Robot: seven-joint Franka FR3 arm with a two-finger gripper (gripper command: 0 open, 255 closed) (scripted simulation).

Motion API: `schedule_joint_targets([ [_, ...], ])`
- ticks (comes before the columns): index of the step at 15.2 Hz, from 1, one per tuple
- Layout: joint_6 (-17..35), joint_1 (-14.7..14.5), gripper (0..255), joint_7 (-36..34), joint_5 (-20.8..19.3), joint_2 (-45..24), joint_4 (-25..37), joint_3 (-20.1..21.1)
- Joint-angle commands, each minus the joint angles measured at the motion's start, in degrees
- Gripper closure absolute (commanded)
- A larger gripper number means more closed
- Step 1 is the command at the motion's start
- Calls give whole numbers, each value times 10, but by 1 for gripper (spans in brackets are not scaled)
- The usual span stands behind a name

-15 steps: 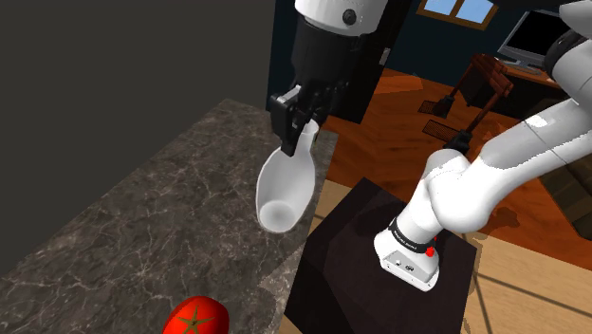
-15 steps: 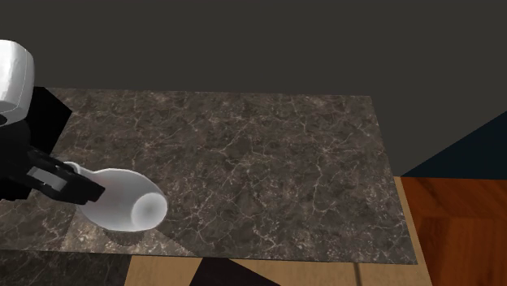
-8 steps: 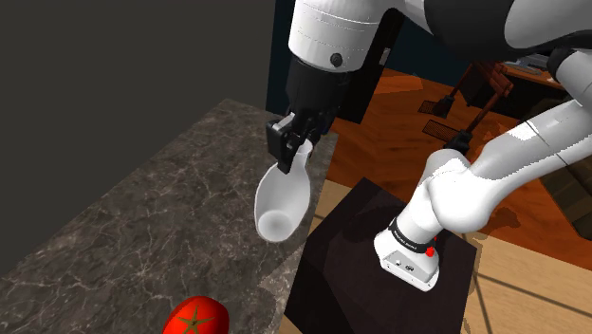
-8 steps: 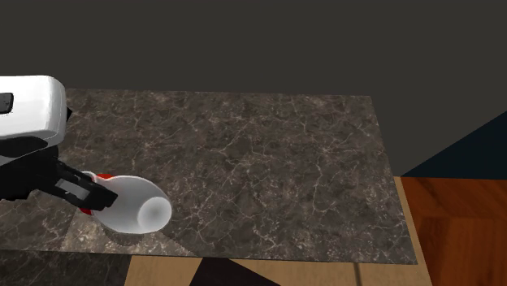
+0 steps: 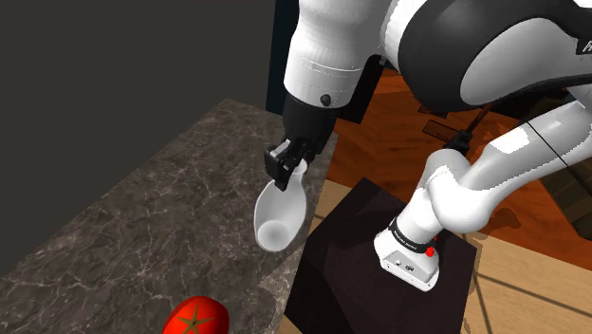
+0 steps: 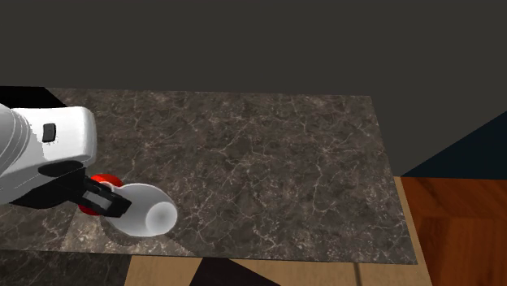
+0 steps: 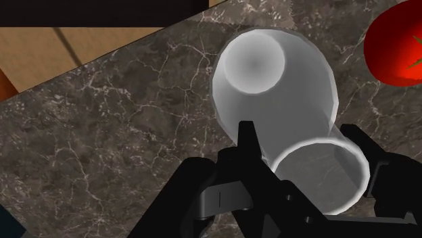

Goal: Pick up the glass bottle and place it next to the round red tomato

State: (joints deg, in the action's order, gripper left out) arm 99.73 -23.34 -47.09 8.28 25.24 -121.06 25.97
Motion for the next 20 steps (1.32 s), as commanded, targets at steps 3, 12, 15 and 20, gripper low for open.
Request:
schedule_joint_targets([
  [3,30,-2,255,0,3,2,-31,3],
  [12,100,-5,255,-1,7,-3,-96,13],
  [15,123,-5,255,-2,9,-7,-116,17],
  [20,143,-5,255,-3,9,-11,-132,21],
])
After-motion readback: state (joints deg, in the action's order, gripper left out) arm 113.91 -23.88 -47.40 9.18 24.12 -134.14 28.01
